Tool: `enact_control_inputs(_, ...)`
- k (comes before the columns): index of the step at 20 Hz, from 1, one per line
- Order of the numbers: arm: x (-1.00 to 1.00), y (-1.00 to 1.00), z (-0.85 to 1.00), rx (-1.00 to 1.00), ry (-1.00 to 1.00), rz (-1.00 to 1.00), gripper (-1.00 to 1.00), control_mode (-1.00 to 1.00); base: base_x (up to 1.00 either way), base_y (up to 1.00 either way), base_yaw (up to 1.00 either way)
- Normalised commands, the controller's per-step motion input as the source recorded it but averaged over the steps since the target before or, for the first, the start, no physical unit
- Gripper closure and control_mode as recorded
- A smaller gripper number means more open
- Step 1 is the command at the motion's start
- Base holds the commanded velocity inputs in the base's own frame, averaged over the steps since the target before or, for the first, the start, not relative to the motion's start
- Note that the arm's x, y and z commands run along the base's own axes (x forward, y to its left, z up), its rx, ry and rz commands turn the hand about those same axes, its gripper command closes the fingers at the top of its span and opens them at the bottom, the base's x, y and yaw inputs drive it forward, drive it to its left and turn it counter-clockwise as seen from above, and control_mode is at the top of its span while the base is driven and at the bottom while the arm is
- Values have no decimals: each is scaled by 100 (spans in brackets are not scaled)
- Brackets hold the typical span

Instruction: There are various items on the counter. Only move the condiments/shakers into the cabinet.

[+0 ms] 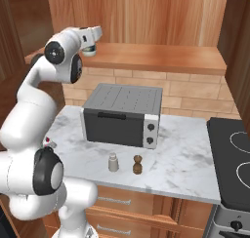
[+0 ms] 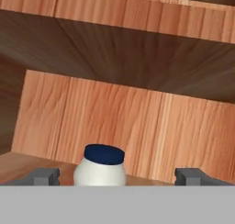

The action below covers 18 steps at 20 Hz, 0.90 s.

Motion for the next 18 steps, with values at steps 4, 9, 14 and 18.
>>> enact_control_inputs(4, -100, -22, 4, 9, 0, -14, -100, -100, 0, 0, 0)
enact_control_inputs(9, -100, -33, 18, 17, 20, -19, -100, -100, 0, 0, 0)
enact_control_inputs(14, -99, -42, -9, 15, 43, -19, -100, -100, 0, 0, 0)
enact_control_inputs(18, -66, -51, -60, 14, 57, -9, -100, -100, 0, 0, 0)
